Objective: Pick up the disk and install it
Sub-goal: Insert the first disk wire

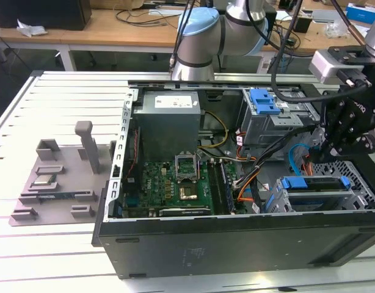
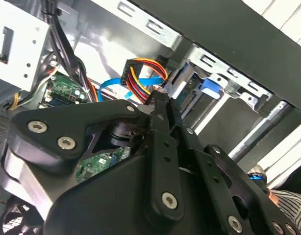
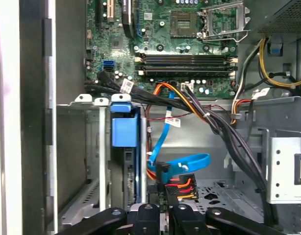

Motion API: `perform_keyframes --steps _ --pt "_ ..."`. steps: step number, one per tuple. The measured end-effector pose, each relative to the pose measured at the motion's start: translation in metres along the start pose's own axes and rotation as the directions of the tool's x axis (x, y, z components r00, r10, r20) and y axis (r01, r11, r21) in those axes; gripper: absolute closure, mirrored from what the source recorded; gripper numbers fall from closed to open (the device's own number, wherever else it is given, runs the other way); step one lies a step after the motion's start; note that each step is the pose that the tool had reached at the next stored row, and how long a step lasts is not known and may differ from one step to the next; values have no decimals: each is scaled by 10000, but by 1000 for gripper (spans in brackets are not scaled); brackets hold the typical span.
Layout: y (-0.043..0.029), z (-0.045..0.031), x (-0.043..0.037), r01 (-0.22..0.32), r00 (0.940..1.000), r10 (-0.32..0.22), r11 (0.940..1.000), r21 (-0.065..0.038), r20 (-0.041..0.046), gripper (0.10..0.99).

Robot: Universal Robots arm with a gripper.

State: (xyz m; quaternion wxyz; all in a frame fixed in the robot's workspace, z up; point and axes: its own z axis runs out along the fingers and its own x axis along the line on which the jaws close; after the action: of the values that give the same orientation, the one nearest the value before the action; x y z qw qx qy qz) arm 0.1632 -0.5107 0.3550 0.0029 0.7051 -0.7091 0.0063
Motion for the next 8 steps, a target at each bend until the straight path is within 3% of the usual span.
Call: perform_keyframes --steps 8 --pt "-1 14 148 1 10000 -1 10000 0 0 918"
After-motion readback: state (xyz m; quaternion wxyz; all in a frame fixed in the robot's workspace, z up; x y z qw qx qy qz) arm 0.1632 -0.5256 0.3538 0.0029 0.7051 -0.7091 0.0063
